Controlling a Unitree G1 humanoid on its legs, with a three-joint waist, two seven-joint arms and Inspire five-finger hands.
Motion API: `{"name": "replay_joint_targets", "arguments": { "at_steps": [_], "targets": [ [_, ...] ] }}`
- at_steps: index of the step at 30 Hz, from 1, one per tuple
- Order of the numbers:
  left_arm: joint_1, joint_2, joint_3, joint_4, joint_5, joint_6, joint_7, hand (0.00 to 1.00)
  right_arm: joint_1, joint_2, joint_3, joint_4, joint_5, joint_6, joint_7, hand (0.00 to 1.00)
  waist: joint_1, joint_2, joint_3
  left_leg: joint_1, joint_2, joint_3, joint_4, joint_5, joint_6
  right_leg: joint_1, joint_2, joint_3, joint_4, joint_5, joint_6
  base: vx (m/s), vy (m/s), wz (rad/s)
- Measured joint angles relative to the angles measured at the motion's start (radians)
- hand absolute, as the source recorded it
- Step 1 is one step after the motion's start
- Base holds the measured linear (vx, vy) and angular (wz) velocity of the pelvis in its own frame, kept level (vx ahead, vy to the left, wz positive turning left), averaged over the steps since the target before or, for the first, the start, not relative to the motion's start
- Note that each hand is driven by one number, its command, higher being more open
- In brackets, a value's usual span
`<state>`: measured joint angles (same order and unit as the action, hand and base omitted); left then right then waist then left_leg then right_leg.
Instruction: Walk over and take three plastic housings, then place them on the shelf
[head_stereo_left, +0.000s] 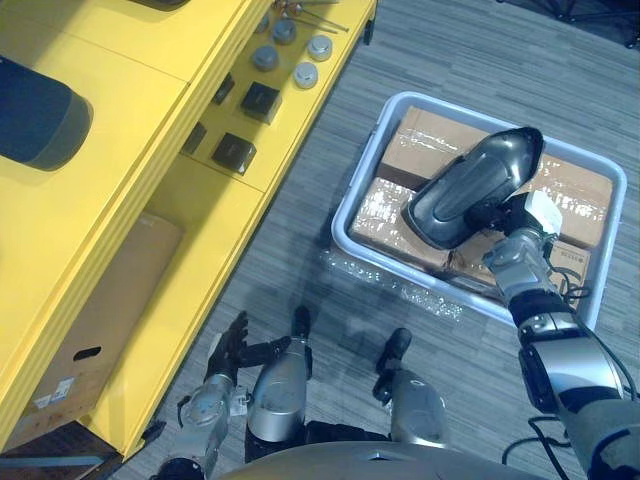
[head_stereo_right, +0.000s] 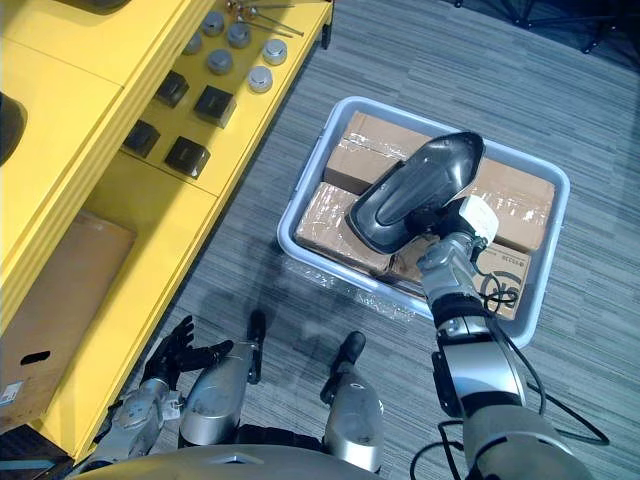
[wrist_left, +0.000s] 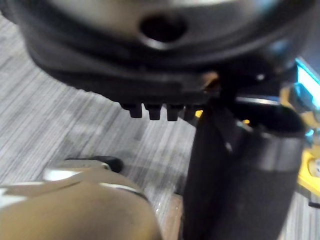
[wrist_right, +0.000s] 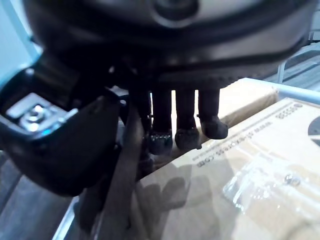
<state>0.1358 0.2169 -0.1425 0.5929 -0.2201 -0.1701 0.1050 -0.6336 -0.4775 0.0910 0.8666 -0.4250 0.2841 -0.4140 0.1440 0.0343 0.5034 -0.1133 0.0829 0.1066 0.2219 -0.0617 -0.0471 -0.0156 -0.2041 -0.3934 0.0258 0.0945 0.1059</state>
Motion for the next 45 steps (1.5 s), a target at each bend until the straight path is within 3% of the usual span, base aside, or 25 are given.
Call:
{"name": "replay_joint_targets", "arguments": {
  "at_steps": [7,12,16,20,22,29,40,45],
  "targets": [
    [-0.038,0.025,-0.006,-0.323,0.075,0.042,0.063,1.0,0.108,0.002,0.019,-0.139,-0.016,-0.041,-0.079,0.0,-0.044,-0.028,-0.027,0.0,0.003,0.032,0.002,-0.006,0.0,-0.001,0.007,0.028,-0.039,0.028,-0.001,-0.02,0.009,-0.14],
    [-0.162,0.076,-0.005,-0.435,0.114,0.069,0.067,1.0,0.132,0.002,0.018,-0.188,-0.041,-0.062,-0.11,0.0,-0.074,-0.034,-0.065,0.0,0.012,0.049,0.024,-0.025,-0.001,-0.001,0.014,0.05,-0.047,0.036,-0.003,0.0,0.012,-0.13],
    [-0.313,0.101,-0.015,-0.445,0.104,0.091,0.016,1.0,0.123,0.001,0.021,-0.226,-0.053,-0.099,-0.116,0.0,-0.093,-0.035,-0.077,-0.005,0.016,0.053,0.038,-0.031,-0.002,-0.003,0.019,0.061,-0.048,0.041,-0.008,-0.02,0.005,-0.07],
    [-0.524,0.133,-0.072,-0.356,-0.065,0.112,-0.076,1.0,0.017,-0.001,0.073,-0.228,-0.084,-0.124,-0.114,0.0,-0.108,-0.035,-0.078,-0.041,0.019,0.084,0.062,-0.034,0.0,-0.048,0.025,0.096,-0.052,0.067,-0.019,-0.07,0.02,-0.2],
    [-0.577,0.133,-0.084,-0.308,-0.113,0.124,-0.097,1.0,-0.026,-0.001,0.097,-0.224,-0.083,-0.127,-0.113,0.0,-0.121,-0.035,-0.078,-0.057,0.023,0.086,0.073,-0.035,0.002,-0.057,0.027,0.098,-0.058,0.076,-0.022,-0.07,0.007,-0.12],
    [-0.806,0.104,-0.141,-0.003,-0.544,0.23,-0.242,1.0,-0.29,-0.003,0.175,-0.088,-0.117,-0.165,-0.108,0.0,-0.149,-0.037,-0.076,-0.138,0.041,0.11,0.125,-0.04,0.003,-0.135,0.041,0.132,-0.061,0.11,-0.037,-0.09,0.001,-0.13],
    [-0.932,0.091,-0.166,0.076,-0.693,0.253,-0.263,1.0,-0.381,-0.005,0.264,-0.036,-0.117,-0.172,-0.097,0.0,-0.154,-0.038,-0.075,-0.178,0.05,0.119,0.142,-0.04,0.004,-0.179,0.048,0.151,-0.053,0.119,-0.043,-0.03,0.01,-0.04],
    [-0.959,0.073,-0.166,0.076,-0.75,0.24,-0.263,1.0,-0.417,-0.005,0.294,-0.024,-0.117,-0.212,-0.097,0.0,-0.162,-0.03,-0.07,-0.178,0.048,0.118,0.142,-0.04,0.005,-0.178,0.048,0.15,-0.054,0.119,-0.043,0.0,0.0,0.0]
  ]
}}
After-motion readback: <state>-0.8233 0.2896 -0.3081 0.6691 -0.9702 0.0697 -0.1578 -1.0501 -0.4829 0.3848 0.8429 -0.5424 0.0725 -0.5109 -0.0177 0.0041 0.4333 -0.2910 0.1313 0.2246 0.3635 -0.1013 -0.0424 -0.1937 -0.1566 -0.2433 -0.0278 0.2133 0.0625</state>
